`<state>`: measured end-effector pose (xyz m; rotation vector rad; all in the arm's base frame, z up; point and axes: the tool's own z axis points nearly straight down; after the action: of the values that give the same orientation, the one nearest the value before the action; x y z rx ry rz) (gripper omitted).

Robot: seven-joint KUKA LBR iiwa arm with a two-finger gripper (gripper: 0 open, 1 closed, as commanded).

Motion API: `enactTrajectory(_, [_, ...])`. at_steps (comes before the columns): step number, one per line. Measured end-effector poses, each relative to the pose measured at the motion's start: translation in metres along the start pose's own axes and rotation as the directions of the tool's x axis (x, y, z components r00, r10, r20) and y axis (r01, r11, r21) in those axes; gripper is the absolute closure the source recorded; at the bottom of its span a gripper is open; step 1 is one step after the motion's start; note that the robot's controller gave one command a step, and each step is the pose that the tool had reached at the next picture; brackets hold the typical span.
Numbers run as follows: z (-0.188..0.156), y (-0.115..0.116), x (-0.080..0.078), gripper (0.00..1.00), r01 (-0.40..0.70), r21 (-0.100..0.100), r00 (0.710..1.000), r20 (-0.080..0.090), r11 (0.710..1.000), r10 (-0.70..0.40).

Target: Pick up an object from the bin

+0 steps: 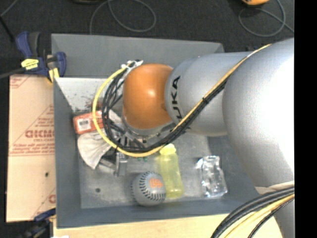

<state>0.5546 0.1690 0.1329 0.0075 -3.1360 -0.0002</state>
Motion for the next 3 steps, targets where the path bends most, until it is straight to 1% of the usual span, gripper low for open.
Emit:
enactTrajectory(1, [-0.005,-0.001,-0.002,0.0,-0.004,-0.001,1.0,0.008,1.0,0.004])
enactTrajectory(2, [0.024,-0.024,-0.034,0.0,0.158,-0.005,0.987,0.014,0.988,-0.157])
enactTrajectory(3, [0.058,-0.048,-0.056,0.0,0.266,-0.01,0.964,0.001,0.964,-0.266])
